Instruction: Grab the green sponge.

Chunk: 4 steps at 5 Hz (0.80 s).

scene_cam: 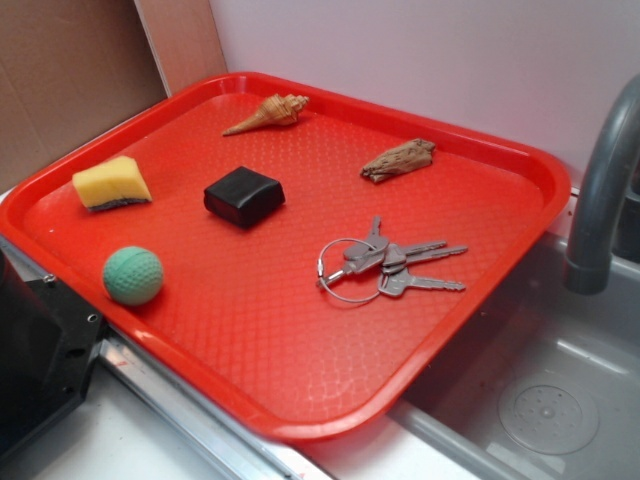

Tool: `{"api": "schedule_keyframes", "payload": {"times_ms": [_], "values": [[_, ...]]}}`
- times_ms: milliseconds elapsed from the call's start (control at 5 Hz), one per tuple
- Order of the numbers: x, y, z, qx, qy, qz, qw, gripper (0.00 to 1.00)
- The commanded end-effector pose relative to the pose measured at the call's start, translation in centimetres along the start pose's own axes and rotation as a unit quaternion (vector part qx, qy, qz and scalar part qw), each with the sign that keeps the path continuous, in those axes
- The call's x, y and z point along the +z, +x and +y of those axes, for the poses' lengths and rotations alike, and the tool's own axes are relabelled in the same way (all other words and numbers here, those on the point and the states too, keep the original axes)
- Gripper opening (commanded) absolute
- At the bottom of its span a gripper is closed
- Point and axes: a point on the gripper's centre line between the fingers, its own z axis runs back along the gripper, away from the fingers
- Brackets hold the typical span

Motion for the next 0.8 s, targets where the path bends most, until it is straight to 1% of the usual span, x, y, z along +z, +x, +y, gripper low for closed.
{"api": "schedule_keyframes", "payload": {"times_ms": [0, 200, 400, 600], "values": [[0.0, 0.0, 0.0, 0.000, 0.000, 0.000, 1.000, 1.00], [-0.8, 3.1, 0.8, -0.004, 0.008, -0.007, 1.000, 1.00], [-1.7, 7.2, 2.7, -0.059, 0.013, -0.005, 0.998, 1.00], [-6.3, 10.6, 6.6, -0.185, 0.021, 0.035, 0.982, 1.00]]}}
